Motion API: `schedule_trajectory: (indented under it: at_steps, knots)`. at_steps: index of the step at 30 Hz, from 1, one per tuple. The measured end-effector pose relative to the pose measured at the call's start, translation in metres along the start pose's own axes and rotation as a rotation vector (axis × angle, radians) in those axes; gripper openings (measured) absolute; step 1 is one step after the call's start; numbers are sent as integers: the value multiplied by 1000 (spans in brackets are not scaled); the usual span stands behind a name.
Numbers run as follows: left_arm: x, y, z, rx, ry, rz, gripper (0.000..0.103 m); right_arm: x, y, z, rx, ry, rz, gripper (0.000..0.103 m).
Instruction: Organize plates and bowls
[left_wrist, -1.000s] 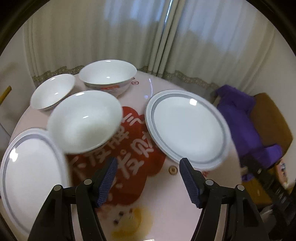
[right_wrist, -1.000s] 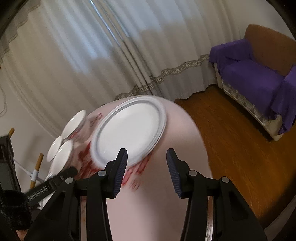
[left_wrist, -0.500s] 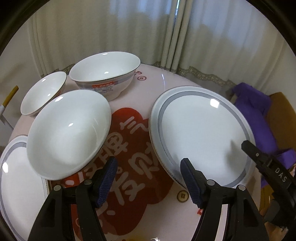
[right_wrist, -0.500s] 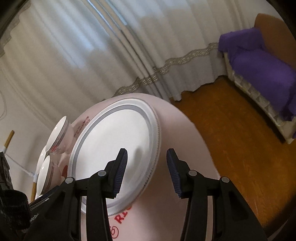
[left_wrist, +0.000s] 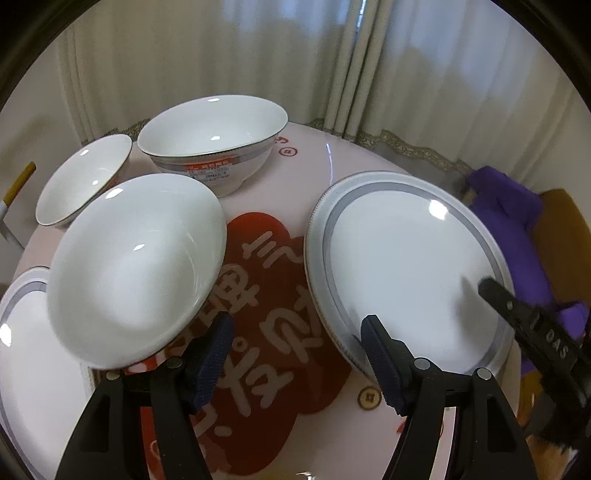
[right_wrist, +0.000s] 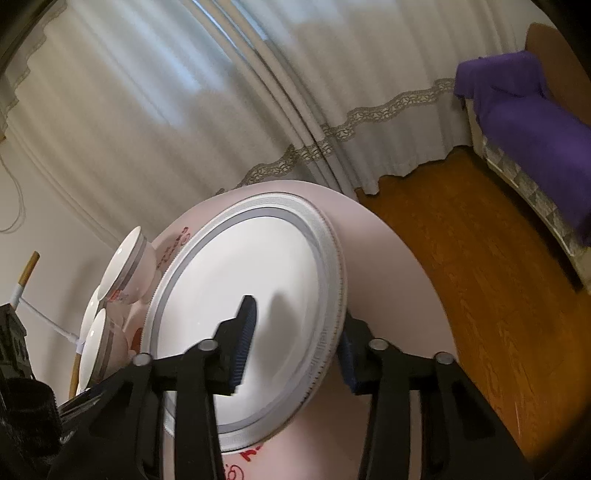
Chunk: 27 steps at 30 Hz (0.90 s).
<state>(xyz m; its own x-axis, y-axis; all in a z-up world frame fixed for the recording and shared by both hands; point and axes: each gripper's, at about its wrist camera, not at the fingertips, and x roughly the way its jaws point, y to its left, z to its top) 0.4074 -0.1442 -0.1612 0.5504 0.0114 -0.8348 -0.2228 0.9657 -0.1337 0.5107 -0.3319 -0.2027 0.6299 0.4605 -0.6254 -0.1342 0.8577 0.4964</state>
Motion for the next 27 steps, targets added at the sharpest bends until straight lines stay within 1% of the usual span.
schedule_trajectory:
  at_steps: [2, 4, 8, 17, 18, 19, 20, 22, 25, 27]
  knots:
    - [8, 1, 4, -11, 15, 5, 67, 0, -4, 0, 11, 1, 4, 27]
    - [15, 1, 9, -19, 25, -12, 67, -1, -7, -1, 12, 2, 9, 25]
    - [29, -1, 15, -25, 50, -38, 65, -2, -7, -2, 4, 1, 15, 25]
    - [47, -9, 23, -4, 23, -58, 65, 0, -13, -3, 27, 3, 37, 13]
    - [49, -9, 24, -5, 23, -61, 64, 1, -14, -3, 31, 3, 41, 13]
    - [50, -10, 25, -3, 22, -57, 53, 0, -14, -3, 30, 3, 42, 12]
    - [52, -10, 27, 5, 21, -53, 36, 1, -14, -3, 29, 3, 42, 12]
    - [54, -10, 27, 15, 20, -65, 31, 1, -13, -4, 26, 0, 38, 12]
    - [56, -11, 25, 13, 4, -63, 30, 1, -13, -4, 33, -2, 44, 12]
    - [57, -8, 25, 4, -4, -66, 27, 1, -13, -4, 37, -2, 50, 12]
